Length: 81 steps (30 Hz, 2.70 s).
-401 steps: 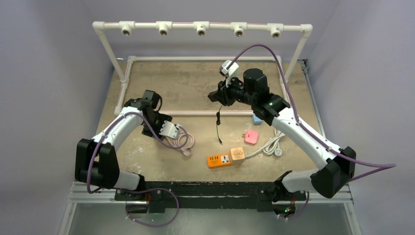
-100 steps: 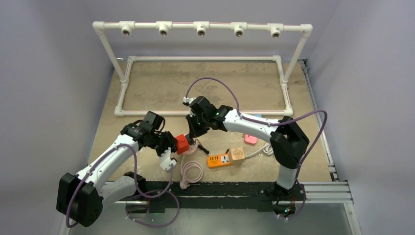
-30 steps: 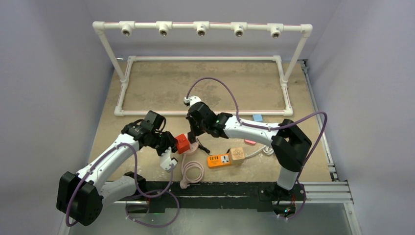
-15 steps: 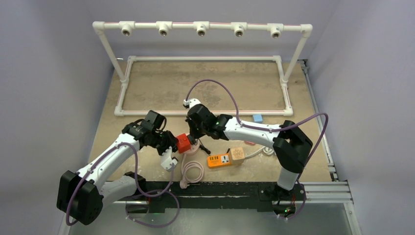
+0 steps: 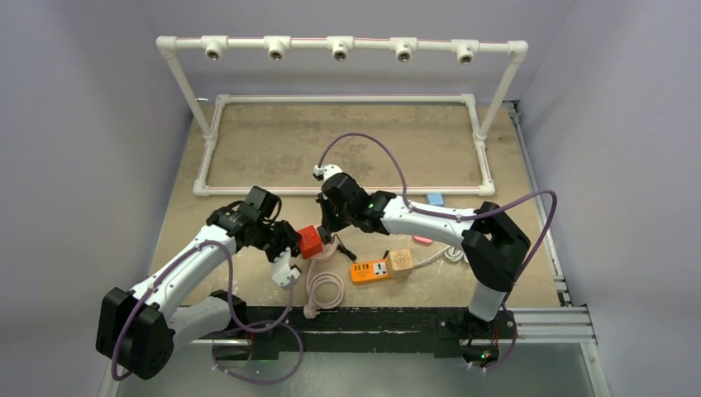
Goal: Insert the plug
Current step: Press the plug into the socket.
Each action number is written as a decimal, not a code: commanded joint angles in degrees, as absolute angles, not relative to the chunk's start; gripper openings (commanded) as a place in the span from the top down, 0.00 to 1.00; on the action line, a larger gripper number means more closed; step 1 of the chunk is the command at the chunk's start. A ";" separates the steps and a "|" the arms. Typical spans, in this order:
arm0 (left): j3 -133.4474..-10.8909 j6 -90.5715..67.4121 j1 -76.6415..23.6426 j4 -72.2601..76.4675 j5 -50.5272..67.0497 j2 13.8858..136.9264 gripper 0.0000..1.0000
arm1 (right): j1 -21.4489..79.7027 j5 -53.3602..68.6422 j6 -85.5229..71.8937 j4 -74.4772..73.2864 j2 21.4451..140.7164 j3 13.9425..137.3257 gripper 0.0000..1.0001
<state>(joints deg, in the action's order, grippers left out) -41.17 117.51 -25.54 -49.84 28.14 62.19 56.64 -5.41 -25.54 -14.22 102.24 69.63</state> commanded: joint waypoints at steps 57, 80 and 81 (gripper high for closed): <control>-38.23 131.74 -26.19 -48.17 26.37 61.43 0.92 | 50.89 7.26 -24.61 -28.46 105.20 78.77 0.64; -37.83 129.28 -26.19 -45.54 24.80 62.81 0.95 | 47.81 6.69 -20.16 -33.40 113.92 79.84 1.00; -37.80 129.29 -26.19 -45.51 24.93 62.95 0.95 | 47.81 6.33 -20.06 -33.86 114.12 79.69 1.00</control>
